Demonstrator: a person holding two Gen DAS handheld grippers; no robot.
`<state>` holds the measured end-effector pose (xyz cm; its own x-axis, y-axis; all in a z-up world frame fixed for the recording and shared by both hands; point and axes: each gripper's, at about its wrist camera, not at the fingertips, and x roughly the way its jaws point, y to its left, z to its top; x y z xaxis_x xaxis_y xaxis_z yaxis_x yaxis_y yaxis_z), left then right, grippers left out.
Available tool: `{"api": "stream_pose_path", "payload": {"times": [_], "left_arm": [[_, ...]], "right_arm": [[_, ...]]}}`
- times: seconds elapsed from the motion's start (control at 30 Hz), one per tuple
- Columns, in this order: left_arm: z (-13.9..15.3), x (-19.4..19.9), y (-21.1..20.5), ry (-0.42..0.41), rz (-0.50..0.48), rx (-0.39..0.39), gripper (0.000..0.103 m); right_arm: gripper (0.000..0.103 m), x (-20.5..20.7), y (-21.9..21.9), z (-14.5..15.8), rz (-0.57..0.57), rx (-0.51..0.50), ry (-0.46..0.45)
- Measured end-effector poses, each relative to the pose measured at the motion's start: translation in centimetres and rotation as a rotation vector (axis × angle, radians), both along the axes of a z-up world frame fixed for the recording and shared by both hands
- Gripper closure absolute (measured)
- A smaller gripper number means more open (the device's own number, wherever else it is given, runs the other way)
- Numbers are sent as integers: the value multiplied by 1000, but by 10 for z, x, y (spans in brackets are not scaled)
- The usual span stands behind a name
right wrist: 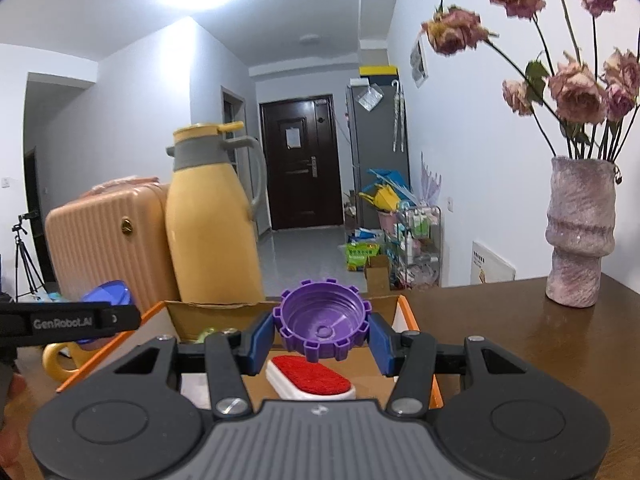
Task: Organize rigid objects
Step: 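Open the left gripper releasing the jar while the right gripper releases the purple cap in the box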
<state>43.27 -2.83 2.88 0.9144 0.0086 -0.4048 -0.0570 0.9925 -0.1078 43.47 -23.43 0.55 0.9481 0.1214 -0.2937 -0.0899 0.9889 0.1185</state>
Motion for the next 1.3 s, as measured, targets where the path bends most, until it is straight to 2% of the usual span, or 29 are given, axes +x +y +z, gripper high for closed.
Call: {"api": "stream_pose_path", "payload": {"times": [0.3,0.57,0.6,0.63,0.67,0.7,0.73,0.77,0.8,0.9,1.3], "left_arm": [[-10,27,-5,29,2,31,35],[-17,43,-1,59,2,45,35],[-19,43,-1,63,2,48,35],[-20,43,-1,67,1,49,29],[-20,44,-1,73,-1,49,22],[-21,45,-1,77,-1,50,9],[-21,44,-1,78,3,51,0],[-19,43,-1,75,8,50,0],[-19,41,0,62,15,49,0],[-15,37,0,39,32,56,0],[-17,36,2,57,43,50,0]], "right_arm": [[53,30,3,-11,-3,-43,75],[53,39,5,-22,15,-60,127],[52,39,4,-23,18,-56,132],[52,39,4,-23,21,-51,136],[50,39,3,-23,19,-46,135],[40,39,3,-23,19,-43,138],[34,39,2,-23,20,-41,141],[22,38,1,-23,20,-40,139],[16,37,2,-23,15,-42,136],[5,35,1,-21,1,-33,128],[0,27,-2,-15,-7,-18,106]]}}
